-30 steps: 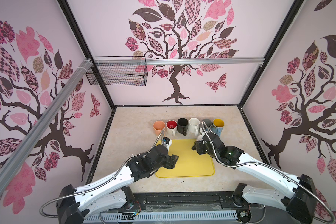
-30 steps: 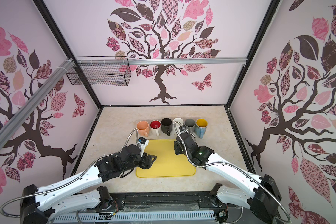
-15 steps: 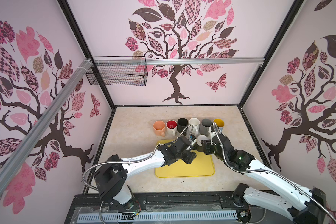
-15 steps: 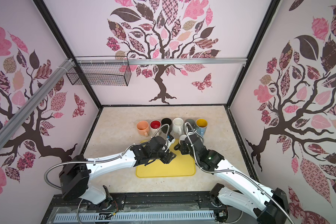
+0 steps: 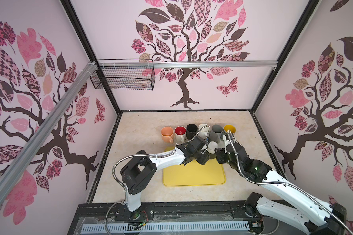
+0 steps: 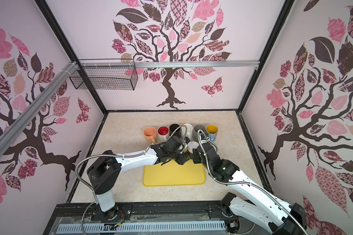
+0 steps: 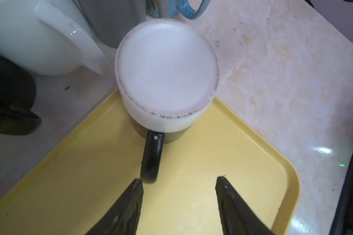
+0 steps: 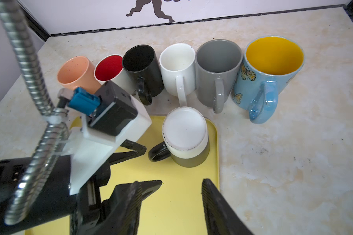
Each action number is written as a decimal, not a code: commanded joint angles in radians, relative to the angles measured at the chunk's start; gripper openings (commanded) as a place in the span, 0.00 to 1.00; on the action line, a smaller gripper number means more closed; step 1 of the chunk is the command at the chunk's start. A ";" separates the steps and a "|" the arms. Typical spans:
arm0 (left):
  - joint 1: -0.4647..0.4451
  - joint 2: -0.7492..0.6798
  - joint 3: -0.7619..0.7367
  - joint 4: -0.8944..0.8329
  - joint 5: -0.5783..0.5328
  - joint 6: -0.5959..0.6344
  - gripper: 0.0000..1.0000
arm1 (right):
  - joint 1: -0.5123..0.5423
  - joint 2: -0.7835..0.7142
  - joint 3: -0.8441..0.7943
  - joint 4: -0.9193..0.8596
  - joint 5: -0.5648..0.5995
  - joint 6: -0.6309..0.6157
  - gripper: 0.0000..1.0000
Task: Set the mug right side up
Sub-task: 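Lower the left gripper onto the upside-down black mug on the tray and grasp it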
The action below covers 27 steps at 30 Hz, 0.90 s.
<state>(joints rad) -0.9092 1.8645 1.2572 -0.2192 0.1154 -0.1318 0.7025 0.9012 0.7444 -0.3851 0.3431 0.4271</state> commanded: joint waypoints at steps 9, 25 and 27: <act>0.029 0.064 0.089 0.003 -0.004 0.030 0.58 | -0.018 -0.016 0.001 -0.002 0.005 -0.008 0.51; 0.054 0.150 0.167 -0.020 -0.008 0.071 0.44 | -0.031 -0.014 -0.011 0.009 -0.009 -0.011 0.51; 0.059 0.153 0.168 -0.013 -0.004 0.072 0.41 | -0.034 -0.013 -0.008 0.009 -0.010 -0.012 0.51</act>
<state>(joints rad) -0.8616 2.0056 1.3670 -0.2428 0.1074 -0.0757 0.6769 0.8993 0.7261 -0.3779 0.3355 0.4255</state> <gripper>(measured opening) 0.413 0.514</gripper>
